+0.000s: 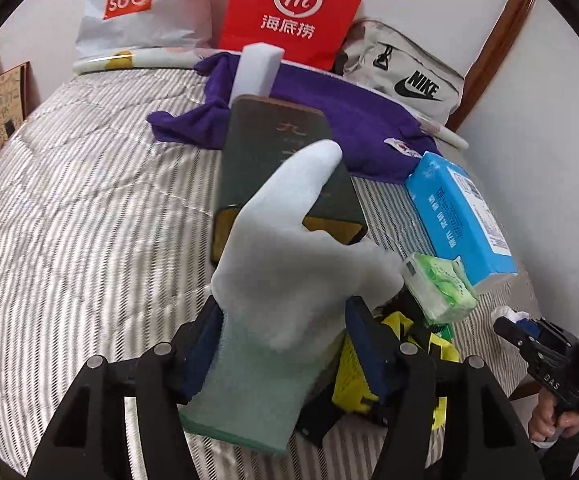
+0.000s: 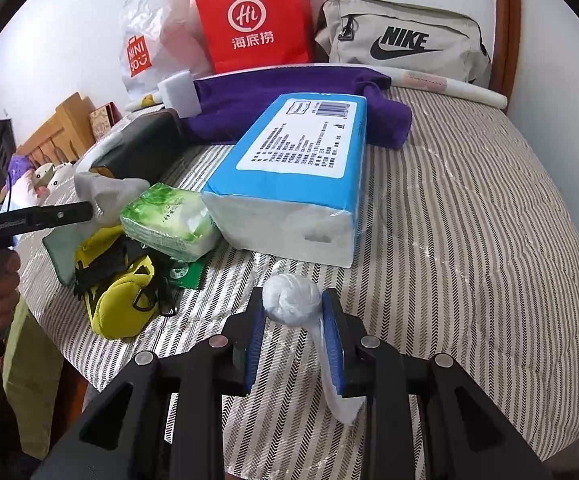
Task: Organize soft objects
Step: 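Lift the white glove with the left tool while the right tool holds the white cloth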
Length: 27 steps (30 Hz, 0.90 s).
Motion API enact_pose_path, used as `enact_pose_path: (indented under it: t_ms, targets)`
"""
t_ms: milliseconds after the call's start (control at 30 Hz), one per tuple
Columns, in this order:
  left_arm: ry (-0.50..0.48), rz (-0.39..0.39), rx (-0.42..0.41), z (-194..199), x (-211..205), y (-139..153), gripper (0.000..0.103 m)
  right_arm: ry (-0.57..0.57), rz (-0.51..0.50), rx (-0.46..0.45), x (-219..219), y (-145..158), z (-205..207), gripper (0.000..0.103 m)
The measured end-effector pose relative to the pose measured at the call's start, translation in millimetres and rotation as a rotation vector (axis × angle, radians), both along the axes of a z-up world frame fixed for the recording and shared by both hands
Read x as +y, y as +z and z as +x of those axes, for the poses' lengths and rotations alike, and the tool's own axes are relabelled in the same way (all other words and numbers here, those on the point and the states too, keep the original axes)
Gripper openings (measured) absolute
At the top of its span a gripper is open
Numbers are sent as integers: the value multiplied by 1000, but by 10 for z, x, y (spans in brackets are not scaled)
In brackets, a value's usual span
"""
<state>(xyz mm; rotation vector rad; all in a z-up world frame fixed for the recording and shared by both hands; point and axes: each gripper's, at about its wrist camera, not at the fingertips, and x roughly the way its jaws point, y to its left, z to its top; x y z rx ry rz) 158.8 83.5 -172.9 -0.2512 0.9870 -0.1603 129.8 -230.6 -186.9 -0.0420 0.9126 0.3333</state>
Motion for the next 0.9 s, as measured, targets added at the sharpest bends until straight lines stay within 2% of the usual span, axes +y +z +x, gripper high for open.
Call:
enact_pose_path:
  t_ms: [67, 133, 233, 400, 567, 667, 900]
  targets:
    - [2, -14, -2, 11, -2, -39, 59, -2, -4, 2, 10, 11, 7, 28]
    - [-4, -52, -4, 8, 21, -75, 31, -3, -5, -3, 19, 37, 7, 28]
    - [3, -106, 13, -9, 103, -129, 15, -1, -12, -11, 42, 74, 18, 28]
    - [34, -163, 8, -174, 287, -121, 12, 4, -8, -17, 78, 135, 35, 28]
    - [81, -154, -13, -455, 472, 14, 12, 12, 2, -32, 101, 208, 8, 28]
    - [107, -179, -34, -597, 585, 129, 12, 19, 13, -39, 110, 256, -21, 28]
    - [131, -176, -81, -765, 660, 401, 12, 42, 6, -79, 174, 449, -148, 28]
